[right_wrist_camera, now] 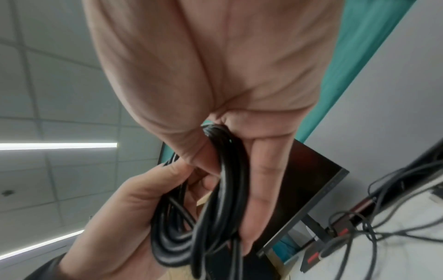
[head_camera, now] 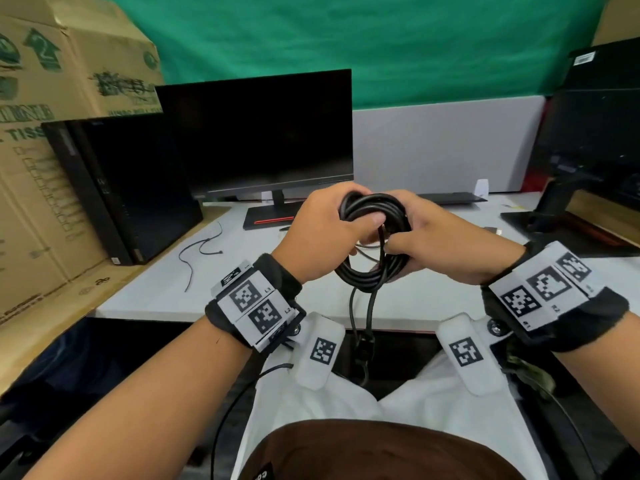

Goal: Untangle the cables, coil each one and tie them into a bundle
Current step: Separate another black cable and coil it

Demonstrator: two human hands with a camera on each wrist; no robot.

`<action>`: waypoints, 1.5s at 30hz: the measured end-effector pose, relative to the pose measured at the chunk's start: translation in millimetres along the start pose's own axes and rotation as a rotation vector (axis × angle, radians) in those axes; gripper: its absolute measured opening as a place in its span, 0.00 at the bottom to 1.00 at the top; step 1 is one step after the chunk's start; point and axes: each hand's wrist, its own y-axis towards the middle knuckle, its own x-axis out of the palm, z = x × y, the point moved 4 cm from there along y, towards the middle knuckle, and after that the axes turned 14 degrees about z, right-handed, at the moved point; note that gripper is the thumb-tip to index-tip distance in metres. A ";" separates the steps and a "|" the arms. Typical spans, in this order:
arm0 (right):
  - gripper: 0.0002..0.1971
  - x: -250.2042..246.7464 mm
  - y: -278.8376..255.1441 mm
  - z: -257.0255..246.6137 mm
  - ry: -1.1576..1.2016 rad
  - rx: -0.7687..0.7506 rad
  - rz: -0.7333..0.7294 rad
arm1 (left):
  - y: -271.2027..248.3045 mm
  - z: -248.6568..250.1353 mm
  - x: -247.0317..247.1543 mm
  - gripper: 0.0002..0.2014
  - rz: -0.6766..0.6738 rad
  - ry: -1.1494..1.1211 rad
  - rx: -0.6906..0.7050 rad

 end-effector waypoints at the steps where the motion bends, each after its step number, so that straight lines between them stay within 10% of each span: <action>1: 0.26 1.5 1.1 0.6 0.036 0.011 -0.002 | 0.2 -2.2 -0.6 0.07 0.016 -0.043 -0.032; 9: 0.12 3.7 -4.3 -6.8 -0.157 -0.533 0.360 | 2.6 -10.0 -4.3 0.11 0.223 -0.322 -0.208; 15: 0.12 18.6 -8.6 -0.1 -0.221 -0.376 0.261 | 3.7 -8.2 -9.7 0.06 0.308 -0.327 -0.135; 19: 0.06 20.5 -8.2 4.6 0.186 0.071 0.057 | -0.3 -6.0 -2.8 0.05 0.227 -0.366 -0.147; 24: 0.10 16.5 -7.2 4.5 0.283 0.151 -0.008 | 2.1 -2.8 2.9 0.09 0.128 -0.256 -0.057; 31: 0.25 9.2 -19.0 -3.7 0.222 0.237 -0.659 | 4.1 6.9 -19.9 0.05 -0.335 -0.207 0.026; 37: 0.21 -13.3 -0.7 -16.1 -0.403 -0.076 0.083 | 14.4 -5.9 -20.6 0.03 -0.087 0.074 0.107; 45: 0.20 -3.3 -1.7 -19.7 0.271 0.153 -0.188 | 12.3 -4.7 -24.1 0.05 -0.111 0.030 0.129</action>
